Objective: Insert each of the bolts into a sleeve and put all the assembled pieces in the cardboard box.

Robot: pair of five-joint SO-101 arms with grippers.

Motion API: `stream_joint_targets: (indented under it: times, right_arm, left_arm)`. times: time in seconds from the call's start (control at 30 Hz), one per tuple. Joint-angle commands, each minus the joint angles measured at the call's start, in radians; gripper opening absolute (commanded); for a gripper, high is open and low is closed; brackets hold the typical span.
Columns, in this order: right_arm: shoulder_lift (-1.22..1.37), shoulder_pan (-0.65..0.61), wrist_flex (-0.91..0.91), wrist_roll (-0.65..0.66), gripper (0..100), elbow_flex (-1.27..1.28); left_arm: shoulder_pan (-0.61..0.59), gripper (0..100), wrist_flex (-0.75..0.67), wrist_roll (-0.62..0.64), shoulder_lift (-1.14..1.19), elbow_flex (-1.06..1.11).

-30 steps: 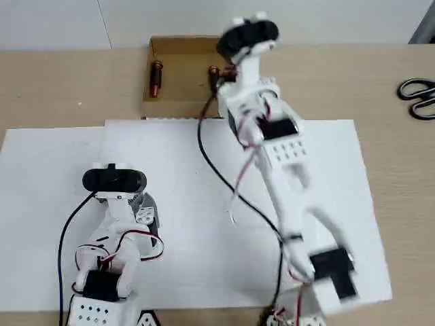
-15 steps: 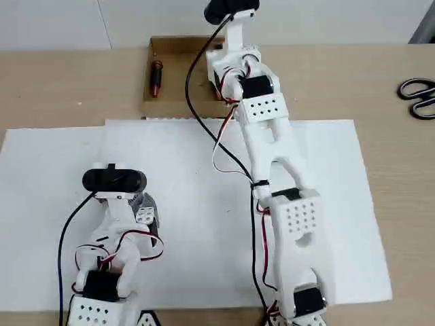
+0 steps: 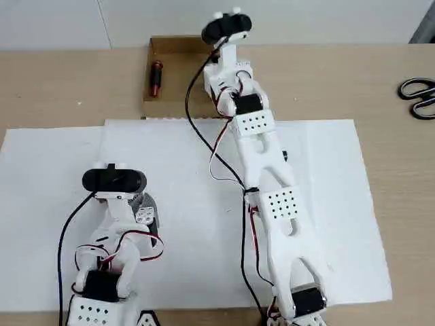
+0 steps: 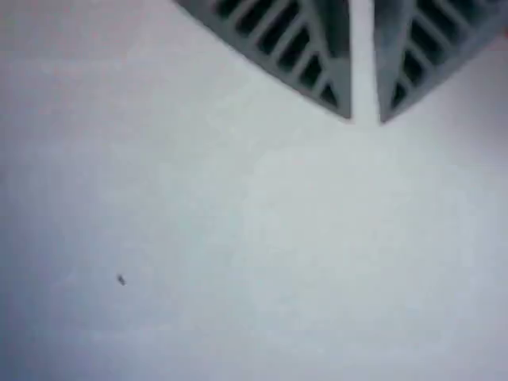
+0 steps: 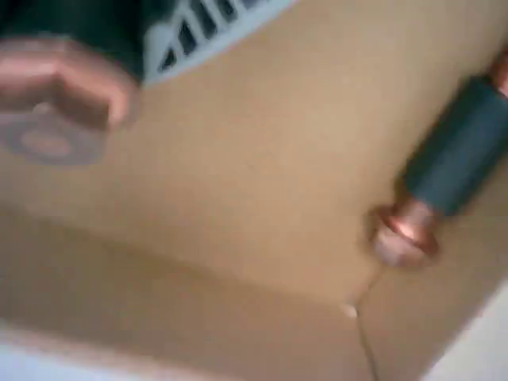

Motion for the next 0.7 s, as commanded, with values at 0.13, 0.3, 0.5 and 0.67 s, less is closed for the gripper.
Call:
stream_joint_targets:
  times: [0.13, 0.3, 0.5, 0.67]
  right_arm:
    - [0.001, -0.038, 0.015, -0.009, 0.4, -0.075]
    - [0.015, -0.042, 0.061, -0.009, 0.8, -0.075]
    - [0.018, -0.047, 0.136, 0.044, 0.8, -0.074]
    - [0.018, -0.053, 0.183, 0.054, 0.9, -0.077]
  left_arm:
    - [-0.005, 1, -0.023, 0.002, -0.012, -0.004]
    - [-0.005, 1, -0.023, 0.002, -0.012, -0.004]
    - [-0.005, 1, -0.023, 0.002, -0.012, -0.004]
    - [-0.005, 1, -0.023, 0.002, -0.012, -0.004]
